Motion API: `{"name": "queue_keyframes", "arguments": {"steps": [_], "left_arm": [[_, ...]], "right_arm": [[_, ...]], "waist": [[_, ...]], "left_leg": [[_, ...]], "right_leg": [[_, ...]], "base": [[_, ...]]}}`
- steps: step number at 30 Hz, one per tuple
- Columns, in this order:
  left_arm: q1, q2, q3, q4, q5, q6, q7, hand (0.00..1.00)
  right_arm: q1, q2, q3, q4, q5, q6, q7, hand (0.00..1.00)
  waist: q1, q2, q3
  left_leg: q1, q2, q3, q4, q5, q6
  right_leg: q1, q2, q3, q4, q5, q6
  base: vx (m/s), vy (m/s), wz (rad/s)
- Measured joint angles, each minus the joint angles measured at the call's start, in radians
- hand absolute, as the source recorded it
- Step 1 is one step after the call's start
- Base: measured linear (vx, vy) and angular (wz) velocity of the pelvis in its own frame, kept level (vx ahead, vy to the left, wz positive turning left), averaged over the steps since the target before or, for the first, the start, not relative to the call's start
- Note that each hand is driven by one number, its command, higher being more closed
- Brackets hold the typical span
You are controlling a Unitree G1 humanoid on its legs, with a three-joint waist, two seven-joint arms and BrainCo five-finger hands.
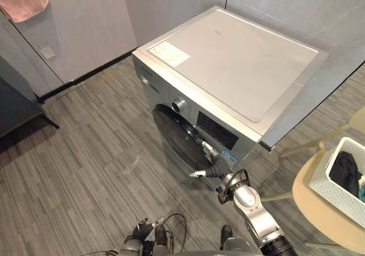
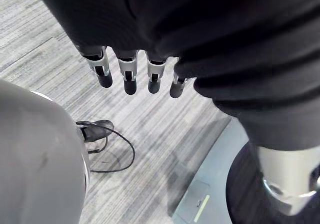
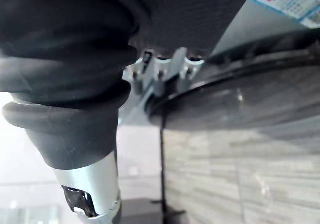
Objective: Pick up the laundry basket with both hands and put the clothes into the washing machine.
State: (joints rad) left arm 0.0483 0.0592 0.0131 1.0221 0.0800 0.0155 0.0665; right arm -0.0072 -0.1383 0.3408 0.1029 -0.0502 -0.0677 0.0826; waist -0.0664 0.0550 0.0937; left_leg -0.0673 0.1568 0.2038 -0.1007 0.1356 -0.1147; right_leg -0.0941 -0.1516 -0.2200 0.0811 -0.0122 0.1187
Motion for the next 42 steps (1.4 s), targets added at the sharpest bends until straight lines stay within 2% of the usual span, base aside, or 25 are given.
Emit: {"name": "queue_keyframes", "arguments": {"steps": [7, 10, 12, 16, 18, 20, 22, 25, 26, 31, 34, 36, 37, 39, 40, 42], "left_arm": [[0.008, -0.003, -0.001, -0.032, -0.001, 0.000, 0.002, 0.00], [0.014, -0.005, -0.004, -0.071, -0.008, -0.003, 0.002, 0.00], [0.012, -0.008, -0.011, -0.090, -0.010, -0.005, 0.002, 0.00], [0.013, -0.009, -0.024, -0.116, -0.024, -0.011, 0.001, 0.00], [0.012, -0.008, -0.026, -0.142, -0.031, -0.021, 0.001, 0.00], [0.009, -0.007, -0.040, -0.169, -0.033, -0.027, 0.001, 0.00], [0.010, -0.015, -0.060, -0.201, -0.055, -0.037, -0.002, 0.00], [0.011, -0.024, -0.086, -0.229, -0.093, -0.048, -0.002, 0.00], [0.012, -0.024, -0.087, -0.228, -0.100, -0.047, -0.002, 0.00], [-0.002, -0.025, -0.090, -0.220, -0.109, -0.044, 0.000, 0.00], [-0.029, -0.026, -0.084, -0.166, -0.109, -0.042, 0.006, 0.00], [-0.029, -0.030, -0.066, -0.143, -0.108, -0.039, 0.026, 0.00], [-0.029, -0.033, -0.055, -0.140, -0.108, -0.038, 0.029, 0.00], [-0.029, -0.040, -0.044, -0.126, -0.108, -0.035, 0.038, 0.00], [-0.029, -0.040, -0.042, -0.123, -0.108, -0.035, 0.043, 0.00], [-0.029, -0.039, -0.041, -0.110, -0.107, -0.033, 0.046, 0.00]], "right_arm": [[-0.063, -0.009, -0.035, 0.123, -0.072, 0.013, -0.035, 0.00], [-0.137, -0.026, -0.086, 0.157, -0.133, 0.020, -0.067, 0.00], [-0.208, -0.044, -0.127, 0.207, -0.155, 0.033, -0.092, 0.00], [-0.291, -0.065, -0.169, 0.313, -0.155, 0.046, -0.106, 0.00], [-0.333, -0.063, -0.170, 0.338, -0.155, 0.040, -0.108, 0.00], [-0.372, -0.065, -0.178, 0.370, -0.151, 0.034, -0.114, 0.00], [-0.468, -0.064, -0.194, 0.471, -0.147, 0.043, -0.115, 0.00], [-0.596, -0.067, -0.275, 0.600, -0.127, 0.062, -0.147, 0.00], [-0.607, -0.068, -0.286, 0.602, -0.117, 0.069, -0.152, 0.00], [-0.582, -0.061, -0.291, 0.551, -0.089, 0.080, -0.208, 0.00], [-0.471, -0.029, -0.179, 0.388, -0.058, 0.077, -0.211, 0.00], [-0.388, 0.027, -0.039, 0.334, -0.028, 0.071, -0.183, 0.00], [-0.368, 0.040, -0.009, 0.334, -0.023, 0.071, -0.175, 0.00], [-0.281, 0.075, 0.100, 0.334, 0.013, 0.059, -0.133, 0.00], [-0.263, 0.079, 0.125, 0.334, 0.016, 0.052, -0.122, 0.00], [-0.215, 0.093, 0.190, 0.334, 0.057, 0.038, -0.074, 0.00]], "waist": [[0.001, 0.038, 0.016], [0.003, 0.078, 0.039], [0.005, 0.117, 0.063], [0.029, 0.159, 0.091], [0.027, 0.172, 0.105], [0.022, 0.181, 0.127], [0.032, 0.206, 0.142], [0.061, 0.262, 0.183], [0.062, 0.268, 0.191], [0.066, 0.246, 0.225], [0.061, 0.238, 0.226], [0.051, 0.215, 0.222], [0.052, 0.208, 0.220], [0.051, 0.174, 0.208], [0.050, 0.164, 0.204], [0.045, 0.125, 0.185]], "left_leg": [[-0.033, -0.006, -0.009, -0.002, 0.003, 0.000], [-0.050, -0.017, -0.015, 0.003, 0.010, 0.004], [-0.066, -0.026, -0.020, 0.004, 0.013, 0.003], [-0.094, -0.028, -0.032, 0.004, 0.018, -0.002], [-0.125, -0.033, -0.034, 0.004, 0.040, -0.021], [-0.141, -0.036, -0.030, 0.005, 0.058, -0.023], [-0.166, -0.038, -0.026, 0.005, 0.082, -0.014], [-0.201, -0.036, -0.026, 0.004, 0.094, 0.001], [-0.207, -0.036, -0.026, 0.004, 0.094, 0.001], [-0.229, -0.043, -0.021, 0.004, 0.091, 0.001], [-0.227, -0.043, -0.015, 0.004, 0.089, 0.003], [-0.213, -0.037, -0.005, 0.004, 0.091, 0.008], [-0.207, -0.037, -0.004, 0.004, 0.092, 0.009], [-0.179, -0.033, -0.011, 0.004, 0.090, 0.008], [-0.173, -0.032, -0.010, 0.004, 0.090, 0.008], [-0.153, -0.030, -0.010, 0.004, 0.090, 0.008]], "right_leg": [[-0.017, -0.005, -0.013, -0.018, 0.016, 0.004], [-0.030, -0.016, -0.018, -0.017, 0.020, 0.009], [-0.042, -0.025, -0.023, -0.017, 0.023, 0.014], [-0.063, -0.027, -0.032, -0.018, 0.025, 0.015], [-0.085, -0.032, -0.045, -0.017, 0.028, 0.014], [-0.093, -0.035, -0.054, -0.017, 0.035, 0.012], [-0.114, -0.035, -0.056, -0.016, 0.046, 0.010], [-0.150, -0.033, -0.055, -0.011, 0.063, 0.004], [-0.157, -0.033, -0.055, -0.011, 0.065, 0.002], [-0.176, -0.041, -0.050, -0.012, 0.078, 0.010], [-0.176, -0.041, -0.044, -0.012, 0.078, 0.011], [-0.169, -0.037, -0.035, -0.012, 0.079, 0.013], [-0.164, -0.035, -0.033, -0.012, 0.081, 0.014], [-0.129, -0.031, -0.038, -0.014, 0.075, 0.012], [-0.120, -0.030, -0.041, -0.016, 0.073, 0.012], [-0.091, -0.027, -0.055, -0.018, 0.066, 0.010]], "base": [[-0.02, 0.022, 0.05], [0.01, 0.031, 0.07], [0.02, 0.040, 0.07], [0.03, 0.019, 0.08], [-0.01, 0.013, 0.22], [-0.05, 0.012, 0.16], [-0.12, 0.015, 0.07], [-0.18, 0.039, 0.04], [-0.15, 0.044, -0.05], [-0.09, 0.037, 0.02], [0.01, -0.005, -0.04], [0.08, -0.039, -0.12], [0.09, -0.044, -0.04], [0.10, -0.041, 0.07], [0.09, -0.040, 0.12], [0.07, -0.032, 0.13]]}}
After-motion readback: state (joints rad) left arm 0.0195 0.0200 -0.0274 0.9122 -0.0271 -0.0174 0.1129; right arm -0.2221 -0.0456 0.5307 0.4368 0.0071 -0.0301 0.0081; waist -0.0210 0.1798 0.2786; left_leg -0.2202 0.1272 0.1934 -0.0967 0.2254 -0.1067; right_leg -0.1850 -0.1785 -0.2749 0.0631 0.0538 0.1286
